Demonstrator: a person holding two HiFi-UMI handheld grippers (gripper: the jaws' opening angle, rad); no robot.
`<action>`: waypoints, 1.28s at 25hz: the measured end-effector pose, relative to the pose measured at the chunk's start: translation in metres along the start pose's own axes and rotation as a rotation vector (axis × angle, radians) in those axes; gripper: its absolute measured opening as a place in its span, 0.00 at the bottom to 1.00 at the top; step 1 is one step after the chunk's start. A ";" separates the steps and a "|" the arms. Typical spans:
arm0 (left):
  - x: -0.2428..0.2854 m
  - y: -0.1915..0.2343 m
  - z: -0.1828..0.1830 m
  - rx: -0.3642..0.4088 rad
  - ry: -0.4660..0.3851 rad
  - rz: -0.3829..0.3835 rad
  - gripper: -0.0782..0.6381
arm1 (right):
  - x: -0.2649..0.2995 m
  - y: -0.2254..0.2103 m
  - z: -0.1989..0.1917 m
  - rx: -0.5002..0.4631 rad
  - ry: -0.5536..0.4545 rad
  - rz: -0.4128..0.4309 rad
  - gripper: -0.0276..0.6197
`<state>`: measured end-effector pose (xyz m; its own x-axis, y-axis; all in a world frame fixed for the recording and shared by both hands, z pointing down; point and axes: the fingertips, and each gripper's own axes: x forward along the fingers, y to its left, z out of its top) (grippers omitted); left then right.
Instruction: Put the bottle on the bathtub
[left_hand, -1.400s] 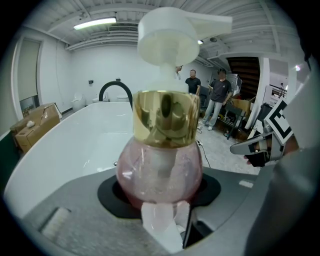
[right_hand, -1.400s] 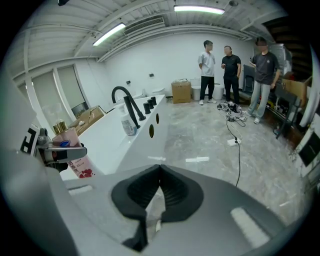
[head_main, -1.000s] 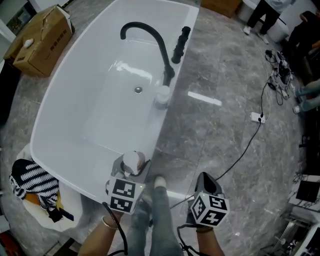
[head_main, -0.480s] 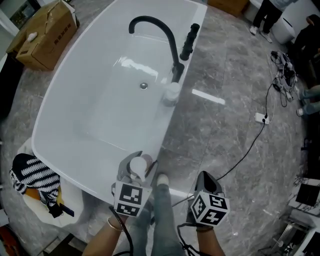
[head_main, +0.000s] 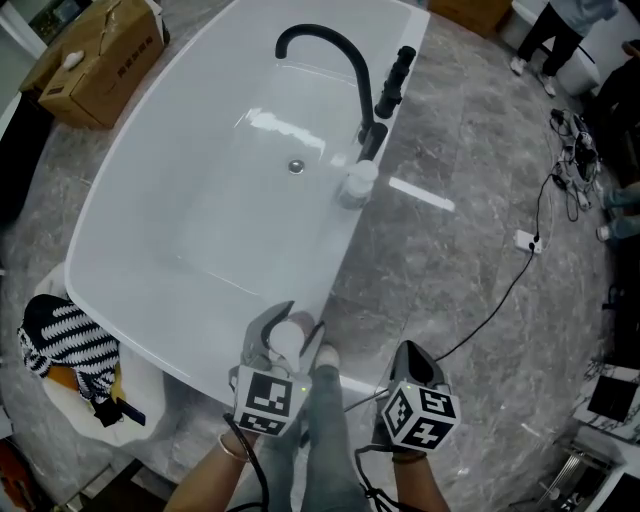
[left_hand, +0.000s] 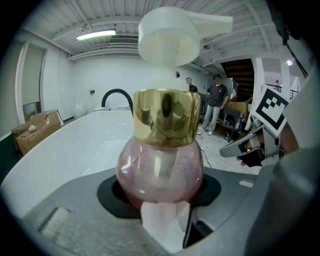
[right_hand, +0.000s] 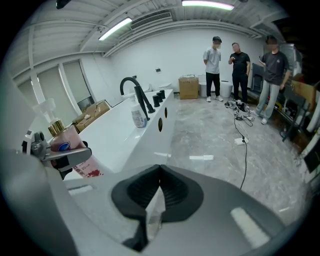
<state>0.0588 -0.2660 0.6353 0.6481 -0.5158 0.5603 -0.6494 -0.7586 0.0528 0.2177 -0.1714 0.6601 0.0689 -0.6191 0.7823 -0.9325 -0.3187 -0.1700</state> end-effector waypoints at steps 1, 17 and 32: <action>-0.001 -0.001 -0.001 0.007 -0.001 0.000 0.43 | 0.000 0.000 -0.001 0.000 0.000 0.000 0.05; -0.009 -0.007 -0.004 0.067 -0.069 -0.003 0.43 | -0.003 0.007 -0.004 0.004 -0.007 0.006 0.05; -0.011 -0.011 -0.010 0.028 -0.088 -0.040 0.46 | -0.020 0.008 -0.009 -0.011 -0.020 -0.002 0.05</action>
<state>0.0554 -0.2478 0.6366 0.7065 -0.5169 0.4833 -0.6117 -0.7895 0.0497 0.2062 -0.1551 0.6481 0.0781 -0.6329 0.7703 -0.9362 -0.3121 -0.1615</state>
